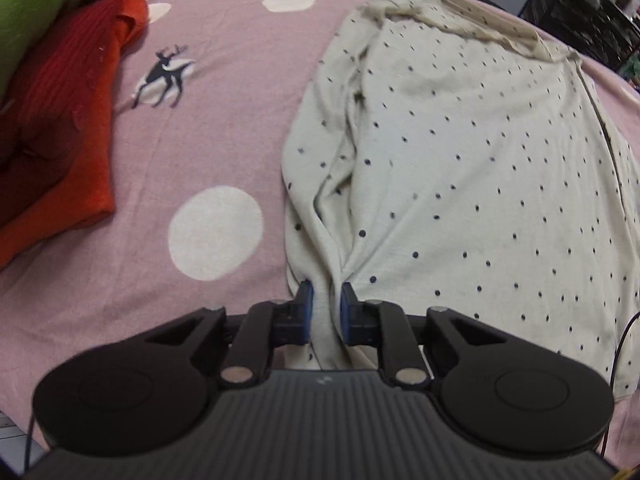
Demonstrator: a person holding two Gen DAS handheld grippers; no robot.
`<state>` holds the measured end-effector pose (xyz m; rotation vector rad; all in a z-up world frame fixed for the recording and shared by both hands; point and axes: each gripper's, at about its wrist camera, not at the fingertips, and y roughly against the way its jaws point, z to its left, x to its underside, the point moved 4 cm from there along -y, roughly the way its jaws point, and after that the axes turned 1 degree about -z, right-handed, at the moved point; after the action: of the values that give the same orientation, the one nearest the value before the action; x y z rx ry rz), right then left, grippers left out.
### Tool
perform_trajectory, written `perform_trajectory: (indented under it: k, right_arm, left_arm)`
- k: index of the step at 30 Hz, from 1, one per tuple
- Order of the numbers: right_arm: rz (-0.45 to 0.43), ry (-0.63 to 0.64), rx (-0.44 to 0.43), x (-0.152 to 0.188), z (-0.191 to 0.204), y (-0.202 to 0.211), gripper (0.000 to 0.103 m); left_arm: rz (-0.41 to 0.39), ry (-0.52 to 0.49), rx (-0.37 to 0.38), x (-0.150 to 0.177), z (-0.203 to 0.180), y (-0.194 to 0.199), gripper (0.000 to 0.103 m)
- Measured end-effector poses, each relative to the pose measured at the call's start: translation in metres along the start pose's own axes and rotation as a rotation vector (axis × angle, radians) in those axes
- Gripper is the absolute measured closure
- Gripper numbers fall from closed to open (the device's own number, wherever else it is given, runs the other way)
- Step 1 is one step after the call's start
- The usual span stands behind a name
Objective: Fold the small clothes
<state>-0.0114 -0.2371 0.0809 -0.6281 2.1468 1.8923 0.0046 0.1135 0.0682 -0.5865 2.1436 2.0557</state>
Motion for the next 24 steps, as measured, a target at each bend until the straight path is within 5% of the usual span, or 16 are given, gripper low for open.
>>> perform_trajectory:
  k: [2, 10, 12, 15, 18, 20, 22, 24]
  right_arm:
    - [-0.035, -0.028, 0.022, -0.01, -0.012, 0.007, 0.103]
    - [-0.169, -0.21, 0.123, -0.061, -0.086, 0.032, 0.103]
    - [-0.183, -0.247, 0.132, -0.071, -0.103, 0.033, 0.103]
    - [-0.196, -0.253, 0.138, -0.079, -0.11, 0.033, 0.103]
    - [-0.187, -0.237, 0.137, -0.079, -0.107, 0.027, 0.103]
    - [-0.177, -0.247, 0.136, -0.078, -0.107, 0.023, 0.103]
    - [-0.171, -0.266, 0.132, -0.077, -0.109, 0.021, 0.103]
    - [-0.174, -0.266, 0.136, -0.078, -0.111, 0.022, 0.103]
  left_arm:
    - [-0.037, 0.008, -0.037, -0.01, 0.01, 0.012, 0.099]
    - [-0.119, 0.064, -0.163, -0.057, 0.073, 0.039, 0.099]
    - [-0.072, 0.126, -0.069, -0.062, 0.078, 0.034, 0.086]
    - [-0.05, 0.116, -0.016, -0.055, 0.062, 0.027, 0.049]
    - [-0.004, 0.083, 0.023, -0.041, 0.034, 0.01, 0.046]
    - [0.018, 0.078, 0.024, -0.031, 0.021, -0.005, 0.05]
    - [0.046, 0.069, -0.011, -0.026, 0.015, -0.018, 0.091]
    - [0.048, 0.069, -0.018, -0.025, 0.014, -0.025, 0.1]
